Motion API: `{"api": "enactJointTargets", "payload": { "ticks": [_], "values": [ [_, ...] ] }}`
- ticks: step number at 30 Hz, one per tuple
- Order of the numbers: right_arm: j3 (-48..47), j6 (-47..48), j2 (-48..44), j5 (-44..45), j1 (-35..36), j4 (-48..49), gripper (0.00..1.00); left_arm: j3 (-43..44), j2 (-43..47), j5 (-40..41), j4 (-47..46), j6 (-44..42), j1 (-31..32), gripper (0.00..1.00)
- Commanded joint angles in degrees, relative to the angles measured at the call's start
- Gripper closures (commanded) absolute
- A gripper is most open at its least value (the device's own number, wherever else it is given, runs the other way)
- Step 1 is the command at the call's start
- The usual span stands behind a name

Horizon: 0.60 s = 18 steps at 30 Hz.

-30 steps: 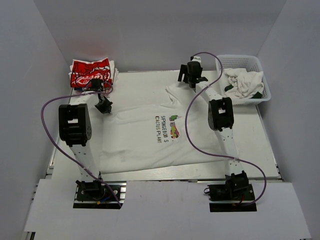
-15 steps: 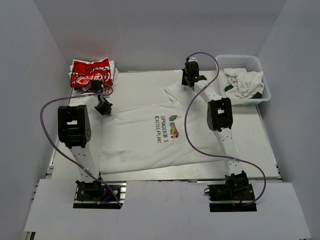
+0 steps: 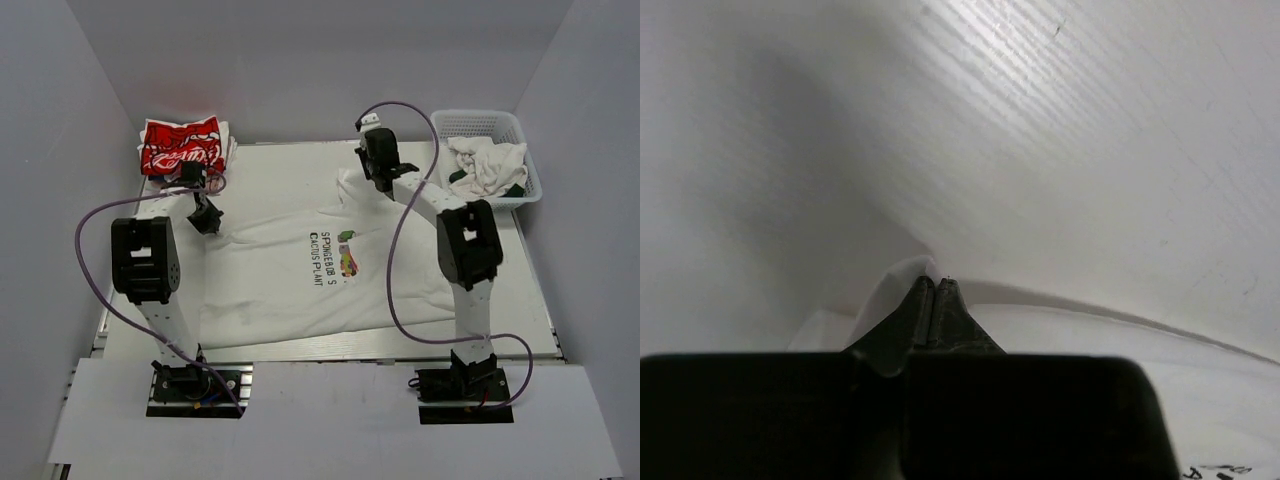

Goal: Fold and stack the t-shirts

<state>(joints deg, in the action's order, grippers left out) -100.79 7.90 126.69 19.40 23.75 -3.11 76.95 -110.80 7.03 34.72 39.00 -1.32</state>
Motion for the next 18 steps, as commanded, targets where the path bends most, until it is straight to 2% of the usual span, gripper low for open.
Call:
{"api": "enactJointTargets", "payload": {
  "ticks": [1, 4, 5, 7, 8, 10, 11, 13, 18],
  "values": [
    [11.2, 3.9, -14.4, 2.5, 1.5, 12.0, 1.00, -1.6, 9.2, 3.2, 1.1, -0.8, 0.3, 1.00],
    [23.4, 3.0, -23.2, 6.2, 2.1, 17.0, 1.00, -3.4, 11.9, 3.2, 1.6, -0.8, 0.8, 1.00],
    [28.3, 2.7, -29.2, 6.4, 2.1, 18.8, 1.00, -5.5, 14.5, 3.2, 1.6, -0.2, 1.3, 1.00],
    [36.0, 1.3, -32.9, 6.7, 2.2, 20.6, 1.00, -8.6, 17.4, 3.2, -0.2, 0.4, 1.8, 1.00],
    [37.8, 1.0, -38.8, 6.9, 2.3, 21.1, 1.00, -11.4, 20.2, 3.2, -0.7, 0.4, 1.8, 1.00],
    [41.3, -0.7, -42.8, 7.6, 2.6, 21.1, 1.00, -13.9, 23.2, 3.2, -0.7, 1.8, 2.6, 1.00],
    [45.8, -1.8, -48.4, 7.9, 2.6, 20.8, 1.00, -16.5, 24.6, 3.2, -0.7, 2.3, 3.2, 1.00],
    [48.8, -3.6, -53.4, 7.9, 2.9, 19.7, 1.00, -19.0, 28.9, 2.6, -1.2, 3.0, 3.8, 1.00],
    [55.6, -10.9, -66.3, 12.1, 3.6, 8.2, 1.00, -26.0, 36.8, 2.1, -1.8, 4.4, 4.3, 1.00]
  ]
}}
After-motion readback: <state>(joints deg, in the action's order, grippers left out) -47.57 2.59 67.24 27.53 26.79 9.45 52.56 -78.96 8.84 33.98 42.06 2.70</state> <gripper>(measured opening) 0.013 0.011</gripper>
